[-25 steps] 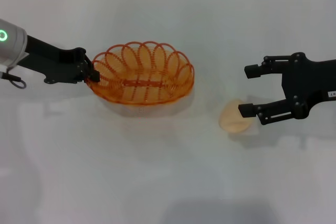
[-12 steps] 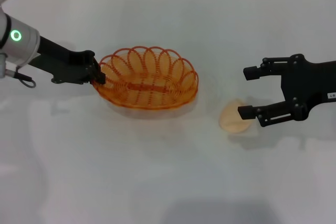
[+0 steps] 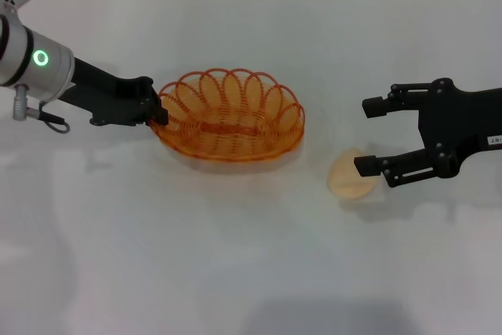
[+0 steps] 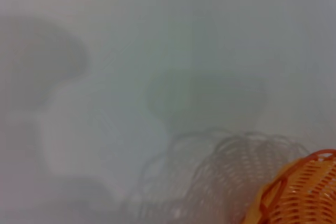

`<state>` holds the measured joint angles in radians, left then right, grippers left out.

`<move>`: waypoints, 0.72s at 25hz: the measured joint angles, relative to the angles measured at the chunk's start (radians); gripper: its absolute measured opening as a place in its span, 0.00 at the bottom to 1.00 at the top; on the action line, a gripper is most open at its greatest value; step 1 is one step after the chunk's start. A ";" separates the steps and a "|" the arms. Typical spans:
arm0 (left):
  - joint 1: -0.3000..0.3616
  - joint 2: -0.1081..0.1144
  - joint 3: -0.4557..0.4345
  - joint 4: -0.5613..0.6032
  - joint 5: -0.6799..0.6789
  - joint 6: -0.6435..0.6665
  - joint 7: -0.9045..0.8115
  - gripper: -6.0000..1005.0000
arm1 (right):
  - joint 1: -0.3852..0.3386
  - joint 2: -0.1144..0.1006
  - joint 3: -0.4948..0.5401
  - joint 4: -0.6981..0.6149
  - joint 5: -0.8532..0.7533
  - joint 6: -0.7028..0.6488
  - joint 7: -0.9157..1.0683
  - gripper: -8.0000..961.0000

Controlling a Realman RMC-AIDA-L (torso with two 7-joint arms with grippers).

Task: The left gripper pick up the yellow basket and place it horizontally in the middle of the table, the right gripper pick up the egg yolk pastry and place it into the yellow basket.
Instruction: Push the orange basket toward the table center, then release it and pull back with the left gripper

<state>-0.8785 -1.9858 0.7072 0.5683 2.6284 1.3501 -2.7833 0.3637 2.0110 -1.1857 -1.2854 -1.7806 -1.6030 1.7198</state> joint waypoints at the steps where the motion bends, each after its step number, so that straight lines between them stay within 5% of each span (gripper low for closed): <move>1: 0.000 -0.001 0.000 -0.001 -0.001 -0.002 0.000 0.12 | 0.000 0.000 0.000 0.000 0.000 0.000 0.000 0.89; 18: -0.001 -0.013 -0.001 -0.027 -0.021 -0.033 0.017 0.16 | 0.000 0.000 0.001 0.000 -0.004 0.002 -0.002 0.89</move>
<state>-0.8798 -1.9985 0.7060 0.5409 2.6073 1.3173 -2.7658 0.3635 2.0110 -1.1842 -1.2854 -1.7845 -1.6015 1.7179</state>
